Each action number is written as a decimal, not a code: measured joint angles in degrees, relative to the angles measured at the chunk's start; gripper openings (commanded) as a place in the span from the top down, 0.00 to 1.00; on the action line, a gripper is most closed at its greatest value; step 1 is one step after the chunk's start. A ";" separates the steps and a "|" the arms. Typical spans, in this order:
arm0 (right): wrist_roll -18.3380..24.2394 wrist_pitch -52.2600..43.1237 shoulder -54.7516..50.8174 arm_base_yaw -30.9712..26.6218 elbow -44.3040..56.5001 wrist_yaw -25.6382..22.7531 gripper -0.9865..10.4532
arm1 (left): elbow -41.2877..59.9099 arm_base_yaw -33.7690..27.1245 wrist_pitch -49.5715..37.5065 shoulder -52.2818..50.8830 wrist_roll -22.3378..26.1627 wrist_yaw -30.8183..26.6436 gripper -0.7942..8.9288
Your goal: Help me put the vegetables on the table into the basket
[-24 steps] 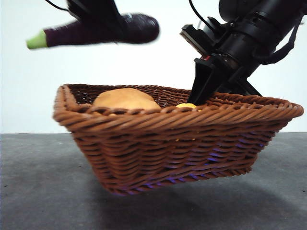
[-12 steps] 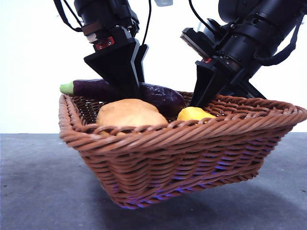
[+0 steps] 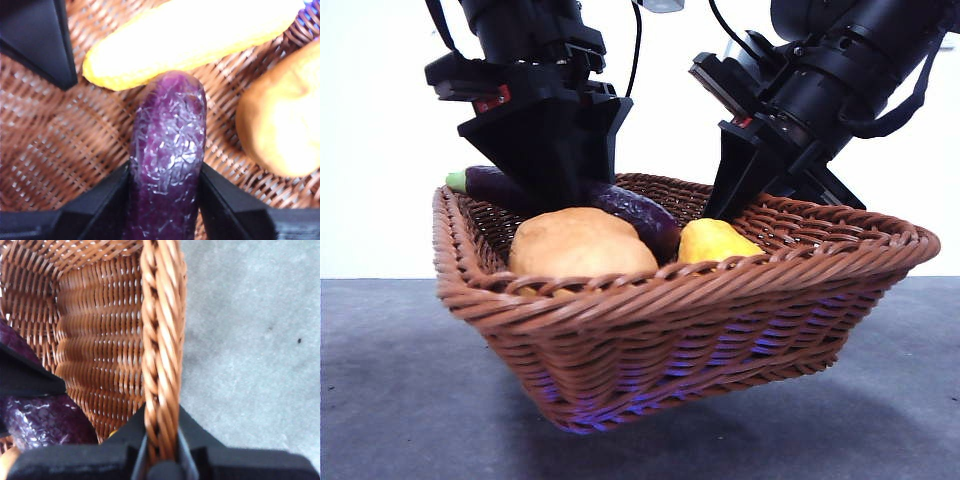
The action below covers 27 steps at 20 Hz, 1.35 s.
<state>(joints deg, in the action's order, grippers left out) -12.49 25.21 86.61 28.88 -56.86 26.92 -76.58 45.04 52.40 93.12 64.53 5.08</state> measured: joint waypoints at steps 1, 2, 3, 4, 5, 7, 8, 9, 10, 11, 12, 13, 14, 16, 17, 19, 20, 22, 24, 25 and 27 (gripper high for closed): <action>0.00 0.00 0.00 -0.02 0.00 -0.07 0.92 | 0.00 -0.02 -1.25 0.00 0.00 0.11 0.87; 0.00 -0.02 0.00 -0.28 0.00 -0.20 0.92 | 0.00 -0.28 -2.47 0.00 0.02 0.63 0.72; 0.00 -0.09 0.00 -0.35 0.00 -0.31 0.92 | 0.00 -0.50 -2.97 0.00 0.00 0.87 0.59; 0.00 -0.26 0.00 -0.35 0.00 -0.35 0.92 | 0.00 -0.68 -3.56 0.00 0.00 0.85 0.48; -0.02 -0.26 0.00 -0.35 0.00 -0.26 0.92 | 0.00 -0.79 -4.26 0.00 -0.02 0.79 0.47; -0.15 -0.46 0.00 -0.24 0.00 0.11 0.92 | 0.00 -0.79 -4.76 0.00 -0.02 0.61 0.47; -0.15 -0.46 0.00 -0.24 0.00 0.11 0.92 | 0.00 -0.79 -4.76 0.00 -0.02 0.59 0.47; -0.15 -0.57 0.00 -0.24 0.00 0.11 0.92 | 0.00 -0.79 -4.76 0.00 -0.04 0.13 0.47; -0.15 -0.63 0.00 -0.24 0.00 0.11 0.92 | -0.02 -0.79 -4.76 0.00 -0.72 -0.94 0.47; -0.15 -0.66 0.00 -0.24 0.00 0.11 0.92 | -0.48 -0.79 -4.52 0.00 -2.54 -2.91 0.47; -0.15 -0.68 0.00 -0.24 0.00 0.07 0.92 | -1.99 -0.79 -3.96 0.00 -5.29 -4.90 0.47; -0.15 -0.81 0.00 -0.26 0.00 0.07 0.92 | -4.39 -0.98 -2.60 0.00 -8.48 -6.03 0.47; -0.15 -0.81 0.00 -0.24 0.00 0.09 0.92 | -6.97 -1.55 -1.20 -0.04 -11.63 -6.01 0.47; -0.15 -0.83 0.00 -0.26 0.00 0.02 0.92 | -13.94 -3.67 3.61 -0.35 -19.89 -6.03 0.47; -0.17 -0.85 0.00 -0.42 0.00 -0.13 0.92 | -17.44 -5.05 6.54 -0.39 -24.02 -6.03 0.47; -0.55 -1.68 0.00 -1.66 0.00 -0.35 0.92 | -23.28 -8.11 13.51 -0.57 -31.23 -5.97 0.47; -1.05 -2.08 0.00 -2.99 -0.02 -0.33 0.92 | -24.35 -9.94 15.26 -1.14 -34.47 -4.87 0.47; -1.29 -1.81 0.00 -6.43 -0.79 -0.48 0.92 | -24.37 -15.23 16.96 -2.95 -40.35 0.15 0.50; -1.57 -1.62 0.00 -9.97 -3.32 0.66 0.92 | -24.37 -20.92 19.69 -4.61 -44.48 6.45 0.85; -1.77 -1.44 0.00 -11.41 -4.92 1.38 0.92 | -24.37 -23.32 21.20 -5.07 -45.22 9.51 0.92; -1.73 0.94 0.00 -14.32 -8.74 1.44 0.92 | -24.37 -26.69 22.77 -5.22 -45.51 14.25 0.93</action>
<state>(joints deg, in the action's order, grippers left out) -14.22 26.15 86.61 14.57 -65.60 28.36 -100.95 18.35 75.18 87.90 19.03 19.33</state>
